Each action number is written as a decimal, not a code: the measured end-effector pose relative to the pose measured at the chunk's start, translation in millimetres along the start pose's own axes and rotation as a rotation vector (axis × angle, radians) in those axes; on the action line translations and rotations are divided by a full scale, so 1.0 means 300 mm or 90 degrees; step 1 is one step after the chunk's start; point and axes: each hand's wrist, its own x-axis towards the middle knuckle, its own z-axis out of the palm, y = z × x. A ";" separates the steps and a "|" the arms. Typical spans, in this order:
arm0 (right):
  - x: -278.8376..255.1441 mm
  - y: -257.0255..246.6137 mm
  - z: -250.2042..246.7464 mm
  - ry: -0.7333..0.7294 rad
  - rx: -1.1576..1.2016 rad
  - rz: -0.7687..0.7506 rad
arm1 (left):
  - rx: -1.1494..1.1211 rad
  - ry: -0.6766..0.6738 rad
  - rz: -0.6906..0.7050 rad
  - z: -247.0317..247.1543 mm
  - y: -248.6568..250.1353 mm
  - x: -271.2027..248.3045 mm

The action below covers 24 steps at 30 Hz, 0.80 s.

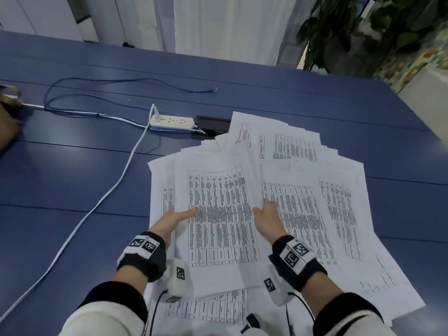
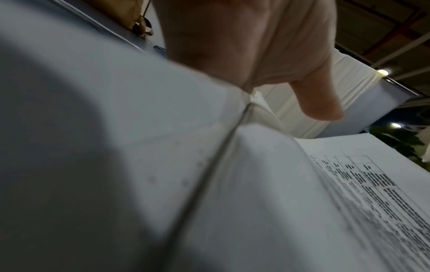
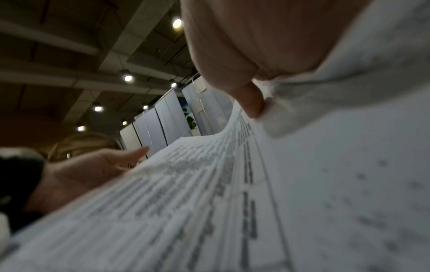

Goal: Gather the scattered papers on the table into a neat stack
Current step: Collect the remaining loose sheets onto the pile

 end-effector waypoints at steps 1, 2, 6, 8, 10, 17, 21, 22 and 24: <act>0.006 0.007 0.003 0.009 -0.011 0.001 | -0.025 0.007 0.004 0.004 -0.006 0.004; 0.009 0.013 0.004 0.021 -0.014 0.001 | -0.029 0.020 0.012 0.009 -0.008 0.004; -0.017 0.015 0.028 0.034 -0.057 -0.034 | -0.034 0.040 0.010 0.026 -0.007 0.008; -0.041 0.012 0.041 0.021 -0.106 -0.069 | -0.037 0.030 0.009 0.031 0.000 0.001; -0.066 -0.005 0.037 0.018 -0.124 -0.106 | -0.040 0.023 0.005 0.032 0.004 -0.007; -0.119 -0.064 -0.115 -0.146 0.119 -0.131 | -0.079 0.090 0.009 0.009 -0.010 0.023; 0.060 0.121 -0.244 0.030 -0.067 -0.034 | -0.066 0.095 0.035 -0.038 -0.037 0.061; 0.103 0.171 -0.276 0.074 -0.139 0.029 | -0.060 0.091 0.028 -0.056 -0.056 0.087; 0.136 0.230 -0.321 0.147 -0.202 0.174 | -0.057 0.083 0.020 -0.067 -0.070 0.098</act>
